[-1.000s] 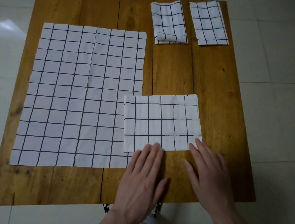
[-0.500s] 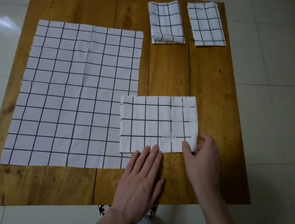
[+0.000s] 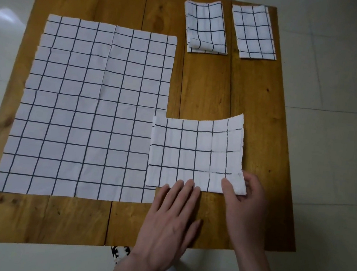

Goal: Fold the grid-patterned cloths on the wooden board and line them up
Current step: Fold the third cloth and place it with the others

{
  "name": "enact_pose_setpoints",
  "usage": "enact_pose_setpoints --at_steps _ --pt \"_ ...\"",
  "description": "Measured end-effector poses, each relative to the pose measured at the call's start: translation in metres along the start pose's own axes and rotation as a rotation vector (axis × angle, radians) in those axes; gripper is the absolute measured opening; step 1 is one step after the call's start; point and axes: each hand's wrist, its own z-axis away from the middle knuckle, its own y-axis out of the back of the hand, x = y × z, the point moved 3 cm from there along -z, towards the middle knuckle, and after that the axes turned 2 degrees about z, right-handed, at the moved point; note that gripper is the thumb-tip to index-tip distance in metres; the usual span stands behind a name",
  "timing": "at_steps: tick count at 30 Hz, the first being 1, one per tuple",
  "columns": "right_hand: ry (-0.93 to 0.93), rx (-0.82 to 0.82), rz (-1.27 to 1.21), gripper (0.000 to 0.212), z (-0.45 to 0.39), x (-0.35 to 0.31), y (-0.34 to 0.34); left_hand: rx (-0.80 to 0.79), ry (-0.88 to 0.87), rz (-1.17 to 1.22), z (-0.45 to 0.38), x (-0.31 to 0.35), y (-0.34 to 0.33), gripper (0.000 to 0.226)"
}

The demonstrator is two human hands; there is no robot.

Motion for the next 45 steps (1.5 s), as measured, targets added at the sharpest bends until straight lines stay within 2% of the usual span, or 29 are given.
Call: enact_pose_setpoints --at_steps 8,12,18,26,31,39,42,45 --pt "0.039 0.002 0.019 0.011 0.025 -0.005 -0.005 -0.019 -0.016 0.054 -0.002 0.012 -0.006 0.068" --pt "0.085 -0.014 -0.017 0.016 0.036 -0.012 -0.022 0.035 -0.009 0.108 0.007 0.000 0.004 0.069" --pt "0.240 -0.129 0.012 0.034 0.049 -0.017 -0.053 0.129 0.103 0.151 0.021 -0.041 0.021 0.065" --pt "0.391 -0.174 0.256 0.045 0.054 -0.014 -0.085 0.135 0.106 0.237 0.024 -0.059 0.024 0.065" --pt "0.395 -0.165 0.424 0.048 0.053 -0.008 -0.094 0.169 0.119 0.288 0.025 -0.060 0.024 0.066" --pt "0.414 -0.143 0.546 0.053 0.050 -0.005 -0.100 0.172 0.046 0.280 0.024 -0.061 0.030 0.065" --pt "0.423 -0.200 0.670 0.063 0.047 -0.009 -0.098 0.168 0.043 0.203 0.025 -0.064 0.029 0.057" --pt "0.576 -0.294 0.864 0.068 0.041 -0.015 -0.088 0.145 0.061 0.132 0.025 -0.067 0.027 0.054"
